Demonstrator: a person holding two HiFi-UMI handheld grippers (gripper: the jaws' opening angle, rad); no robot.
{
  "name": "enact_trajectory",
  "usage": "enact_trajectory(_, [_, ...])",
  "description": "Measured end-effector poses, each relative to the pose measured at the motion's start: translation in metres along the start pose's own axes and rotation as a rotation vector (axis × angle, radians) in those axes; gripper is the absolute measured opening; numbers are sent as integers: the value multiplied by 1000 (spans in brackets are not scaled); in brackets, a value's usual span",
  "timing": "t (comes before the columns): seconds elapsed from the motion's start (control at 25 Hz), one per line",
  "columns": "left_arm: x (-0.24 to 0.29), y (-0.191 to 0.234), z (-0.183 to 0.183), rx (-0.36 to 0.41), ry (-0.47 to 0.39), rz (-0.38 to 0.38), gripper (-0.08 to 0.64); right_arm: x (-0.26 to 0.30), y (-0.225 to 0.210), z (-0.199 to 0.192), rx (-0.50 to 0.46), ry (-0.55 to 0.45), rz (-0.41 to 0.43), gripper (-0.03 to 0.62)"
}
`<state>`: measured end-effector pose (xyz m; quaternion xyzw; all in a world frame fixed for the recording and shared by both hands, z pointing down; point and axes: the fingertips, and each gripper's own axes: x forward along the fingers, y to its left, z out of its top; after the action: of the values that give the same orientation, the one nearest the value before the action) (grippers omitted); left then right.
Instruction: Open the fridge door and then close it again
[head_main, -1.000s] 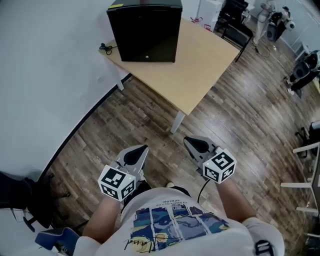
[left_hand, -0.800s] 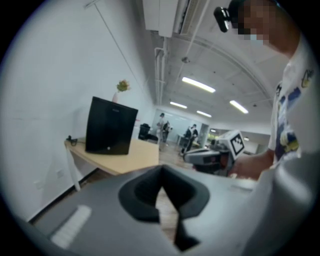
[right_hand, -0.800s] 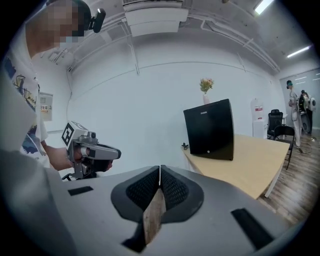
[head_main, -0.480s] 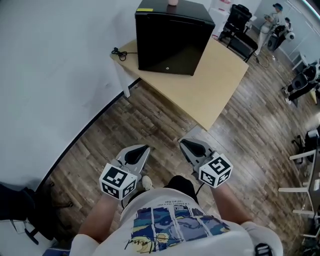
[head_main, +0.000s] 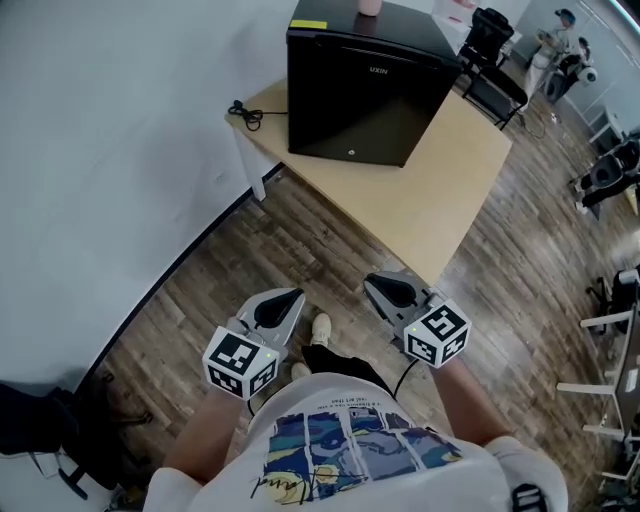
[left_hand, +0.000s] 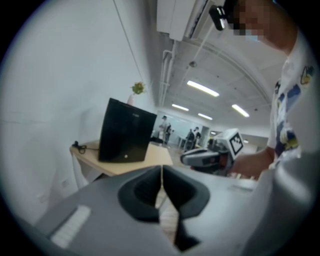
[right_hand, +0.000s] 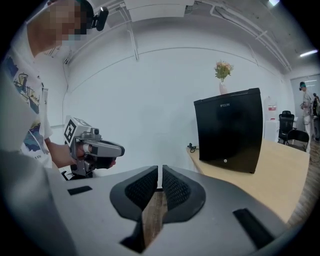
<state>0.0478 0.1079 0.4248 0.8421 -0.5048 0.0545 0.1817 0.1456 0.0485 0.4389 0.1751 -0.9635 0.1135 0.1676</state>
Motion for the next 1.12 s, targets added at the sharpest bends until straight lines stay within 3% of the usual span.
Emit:
enact_trajectory(0.24, [33,50,35,22,22,30,14,61,-58,66,-99,-19,74,18])
enact_trajectory(0.56, [85,98,77,22,-16,27,14,118,-127,170,-343,-23,153,32])
enact_trajectory(0.88, [112,162,109,46,-21,-88,15,189,-191,269,-622,80,39,74])
enact_trajectory(1.12, [109,209,133,92,-20,-177,15,239,-229,298,-777,297,-43,77])
